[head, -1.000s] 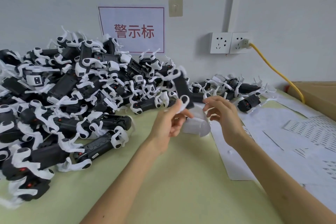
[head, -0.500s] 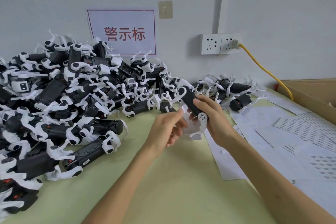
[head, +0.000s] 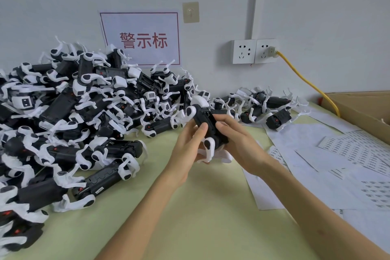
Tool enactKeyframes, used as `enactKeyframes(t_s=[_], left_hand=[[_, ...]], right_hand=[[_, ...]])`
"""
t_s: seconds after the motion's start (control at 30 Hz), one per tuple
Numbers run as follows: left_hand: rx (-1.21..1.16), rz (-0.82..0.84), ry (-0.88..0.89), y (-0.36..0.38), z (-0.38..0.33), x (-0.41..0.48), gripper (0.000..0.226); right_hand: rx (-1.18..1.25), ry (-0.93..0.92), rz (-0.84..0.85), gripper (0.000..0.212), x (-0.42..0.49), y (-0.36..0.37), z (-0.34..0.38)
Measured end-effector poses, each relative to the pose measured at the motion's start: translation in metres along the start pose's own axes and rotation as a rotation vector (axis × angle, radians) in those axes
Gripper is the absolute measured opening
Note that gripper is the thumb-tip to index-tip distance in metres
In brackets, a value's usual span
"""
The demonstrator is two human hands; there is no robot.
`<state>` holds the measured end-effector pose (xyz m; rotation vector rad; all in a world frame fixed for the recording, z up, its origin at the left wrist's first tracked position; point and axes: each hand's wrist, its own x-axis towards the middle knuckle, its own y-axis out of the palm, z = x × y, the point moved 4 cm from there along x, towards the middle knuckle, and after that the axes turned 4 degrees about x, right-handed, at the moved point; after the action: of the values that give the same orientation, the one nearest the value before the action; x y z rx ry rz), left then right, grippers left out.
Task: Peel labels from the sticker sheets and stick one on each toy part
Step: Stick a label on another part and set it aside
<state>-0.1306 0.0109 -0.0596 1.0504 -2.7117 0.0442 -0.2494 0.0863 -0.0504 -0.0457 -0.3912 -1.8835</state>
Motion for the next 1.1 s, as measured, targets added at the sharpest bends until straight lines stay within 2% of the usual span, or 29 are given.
enactKeyframes(t_s=[0.1,0.23,0.33,0.43,0.6,0.83,1.03,1.1], left_hand=[[0.019,0.038,0.03,0.009,0.004,-0.004,0.023],[-0.014,0.013,0.005,0.013,0.005,-0.005,0.035],[-0.018,-0.001,0.002,0.009,0.004,-0.005,0.035],[0.114,0.035,0.047,0.011,0.007,-0.005,0.043],[0.241,0.098,0.094,0.012,0.009,-0.004,0.031],[0.155,0.153,0.039,0.006,0.007,-0.001,0.032],[-0.074,0.191,-0.004,0.004,0.001,-0.001,0.031],[-0.147,0.202,-0.028,0.0,0.001,0.001,0.036]], right_hand=[[-0.072,-0.05,-0.098,0.016,-0.001,-0.004,0.002],[-0.025,-0.039,-0.013,0.035,-0.003,-0.006,0.006],[-0.104,-0.067,-0.027,0.029,-0.003,0.0,0.005],[-0.093,-0.059,-0.079,0.03,-0.005,0.0,0.007],[-0.048,0.012,-0.049,0.033,-0.006,-0.005,0.007],[0.008,0.011,-0.043,0.048,-0.002,-0.013,0.015],[-0.007,-0.017,0.037,0.014,0.0,-0.012,0.011],[0.034,-0.028,0.093,0.024,-0.001,-0.011,0.01]])
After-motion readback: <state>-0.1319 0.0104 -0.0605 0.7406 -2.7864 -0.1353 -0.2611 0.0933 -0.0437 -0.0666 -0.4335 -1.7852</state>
